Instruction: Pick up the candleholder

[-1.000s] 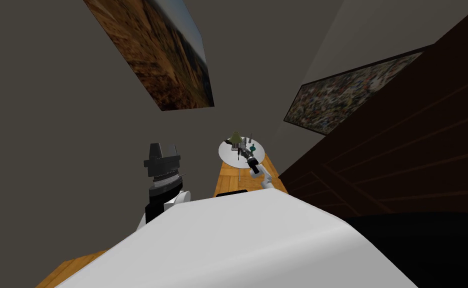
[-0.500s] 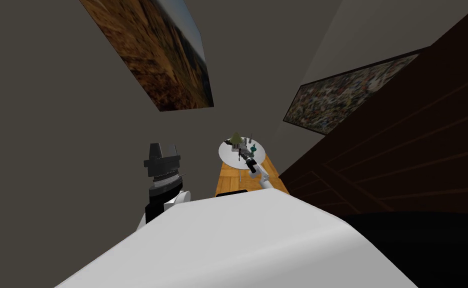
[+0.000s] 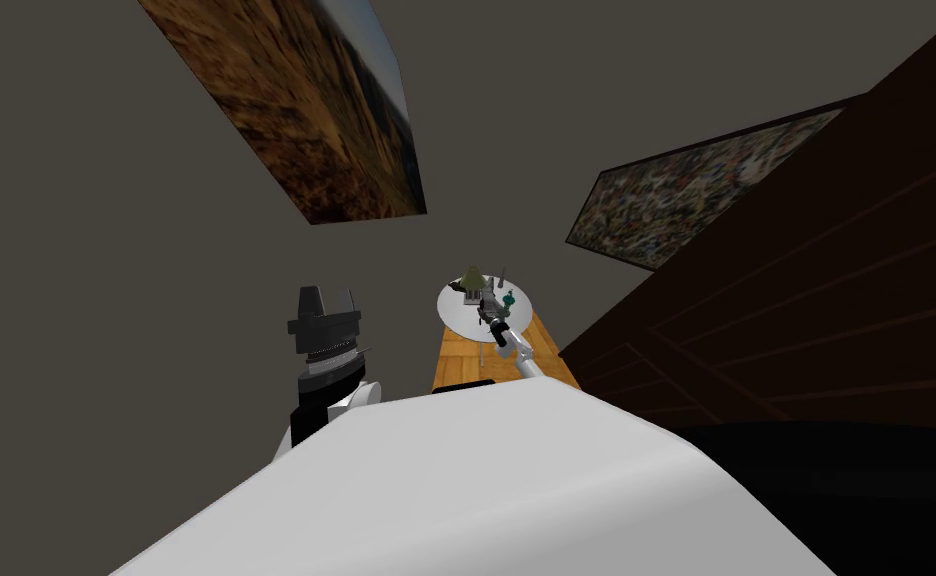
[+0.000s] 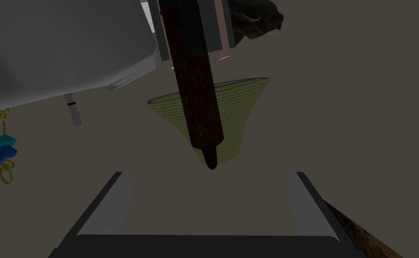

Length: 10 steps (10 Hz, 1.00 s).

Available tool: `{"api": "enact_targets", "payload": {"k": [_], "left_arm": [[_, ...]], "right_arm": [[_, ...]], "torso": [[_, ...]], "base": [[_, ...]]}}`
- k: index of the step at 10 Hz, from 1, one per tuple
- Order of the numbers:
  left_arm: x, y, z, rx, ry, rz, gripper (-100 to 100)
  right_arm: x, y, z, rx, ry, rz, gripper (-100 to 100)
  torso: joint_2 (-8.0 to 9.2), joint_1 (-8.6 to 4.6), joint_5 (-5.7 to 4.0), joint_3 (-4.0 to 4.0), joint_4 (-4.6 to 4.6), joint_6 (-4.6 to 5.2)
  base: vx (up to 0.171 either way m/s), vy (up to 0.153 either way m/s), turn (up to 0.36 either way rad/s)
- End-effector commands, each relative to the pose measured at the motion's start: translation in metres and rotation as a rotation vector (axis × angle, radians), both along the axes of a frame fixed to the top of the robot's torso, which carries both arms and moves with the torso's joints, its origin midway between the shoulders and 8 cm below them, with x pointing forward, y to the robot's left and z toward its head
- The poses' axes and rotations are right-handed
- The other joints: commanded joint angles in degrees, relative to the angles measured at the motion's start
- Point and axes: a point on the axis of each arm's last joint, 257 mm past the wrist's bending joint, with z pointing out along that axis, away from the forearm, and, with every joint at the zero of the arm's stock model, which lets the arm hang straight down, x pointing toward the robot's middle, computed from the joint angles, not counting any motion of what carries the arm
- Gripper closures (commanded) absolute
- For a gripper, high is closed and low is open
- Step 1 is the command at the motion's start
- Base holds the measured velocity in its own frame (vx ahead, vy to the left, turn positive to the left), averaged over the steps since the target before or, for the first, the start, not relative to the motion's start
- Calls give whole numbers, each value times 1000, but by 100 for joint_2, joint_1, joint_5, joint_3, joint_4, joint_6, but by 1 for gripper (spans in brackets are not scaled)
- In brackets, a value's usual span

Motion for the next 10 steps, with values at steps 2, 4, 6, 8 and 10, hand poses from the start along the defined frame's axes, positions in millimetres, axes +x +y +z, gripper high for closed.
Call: {"api": "enact_targets", "payload": {"k": [2,4,6,8,10], "left_arm": [[0,0,0,0,0,0,0],[0,0,0,0,0,0,0],[0,0,0,0,0,0,0],[0,0,0,0,0,0,0],[0,0,0,0,0,0,0]], "right_arm": [[-2,0,-24,-71,46,1,-100],[-4,-1,-37,-113,71,3,-100],[-6,-1,-49,-153,95,6,-100],[-11,-2,-70,-224,138,13,-100],[-17,-3,-87,-280,174,20,-100]], "torso": [[7,-4,-1,4,1,0],[6,-5,-1,3,1,0],[-5,-1,0,-3,-1,0],[-1,-3,-1,0,0,0],[-7,-3,-1,-4,-1,0]], "base": [[46,17,-24],[50,20,-25],[72,31,-33],[70,23,-29],[84,24,-40]]}}
